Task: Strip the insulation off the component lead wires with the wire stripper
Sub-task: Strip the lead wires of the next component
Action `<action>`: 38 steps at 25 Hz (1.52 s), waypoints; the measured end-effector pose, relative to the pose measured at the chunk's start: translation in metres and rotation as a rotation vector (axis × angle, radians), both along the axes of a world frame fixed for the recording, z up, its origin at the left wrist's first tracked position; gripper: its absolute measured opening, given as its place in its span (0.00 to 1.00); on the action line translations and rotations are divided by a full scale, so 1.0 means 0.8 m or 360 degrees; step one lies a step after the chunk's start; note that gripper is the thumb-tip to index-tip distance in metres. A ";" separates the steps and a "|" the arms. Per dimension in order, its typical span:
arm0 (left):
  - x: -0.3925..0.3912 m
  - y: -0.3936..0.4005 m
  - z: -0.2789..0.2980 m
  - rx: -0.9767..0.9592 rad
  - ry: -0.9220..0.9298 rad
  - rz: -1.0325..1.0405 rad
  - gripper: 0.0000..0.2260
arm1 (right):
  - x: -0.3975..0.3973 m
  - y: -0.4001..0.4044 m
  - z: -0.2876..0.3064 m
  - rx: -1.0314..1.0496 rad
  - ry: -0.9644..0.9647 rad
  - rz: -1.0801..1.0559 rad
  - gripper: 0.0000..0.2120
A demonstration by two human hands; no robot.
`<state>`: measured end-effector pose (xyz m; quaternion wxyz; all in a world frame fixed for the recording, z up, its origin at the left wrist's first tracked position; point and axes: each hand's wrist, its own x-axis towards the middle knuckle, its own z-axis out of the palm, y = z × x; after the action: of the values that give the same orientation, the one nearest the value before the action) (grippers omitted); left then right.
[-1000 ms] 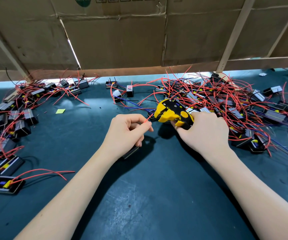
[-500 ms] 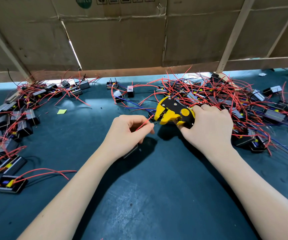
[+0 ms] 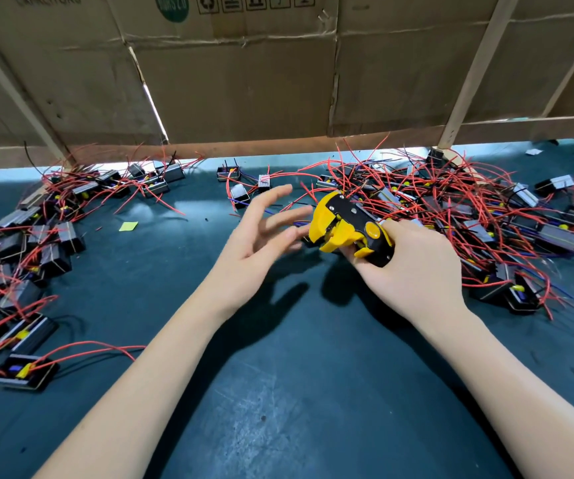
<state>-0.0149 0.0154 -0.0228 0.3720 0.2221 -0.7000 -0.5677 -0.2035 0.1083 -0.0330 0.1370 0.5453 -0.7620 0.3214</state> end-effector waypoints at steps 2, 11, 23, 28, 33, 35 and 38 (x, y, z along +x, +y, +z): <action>0.003 -0.003 -0.002 0.0032 -0.0108 -0.0093 0.23 | 0.002 0.003 0.003 -0.0097 -0.0076 0.0039 0.19; 0.083 -0.072 0.010 -0.0838 -0.0794 0.1413 0.14 | 0.017 0.012 0.010 -0.0007 -0.0852 0.0851 0.24; 0.174 -0.113 -0.020 -0.0655 -0.1752 0.2068 0.13 | 0.014 0.017 0.018 0.0160 -0.1252 0.1022 0.29; 0.167 -0.110 -0.013 -0.0576 -0.1337 0.2162 0.09 | 0.009 0.016 0.022 0.0091 -0.1528 0.1009 0.27; 0.151 -0.106 -0.003 -0.0875 -0.1240 0.2093 0.10 | 0.006 0.016 0.022 0.0088 -0.1663 0.0963 0.30; 0.153 -0.107 -0.009 -0.0871 -0.1474 0.2001 0.12 | 0.004 0.016 0.022 0.0096 -0.1679 0.0944 0.31; 0.153 -0.107 -0.019 -0.0628 -0.1675 0.1725 0.13 | 0.001 0.016 0.022 0.0106 -0.1687 0.0925 0.31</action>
<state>0.1077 -0.0698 -0.0381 0.2490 0.7028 -0.6663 0.0083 -0.2023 0.1210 -0.0157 -0.3718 0.5007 -0.5560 0.5495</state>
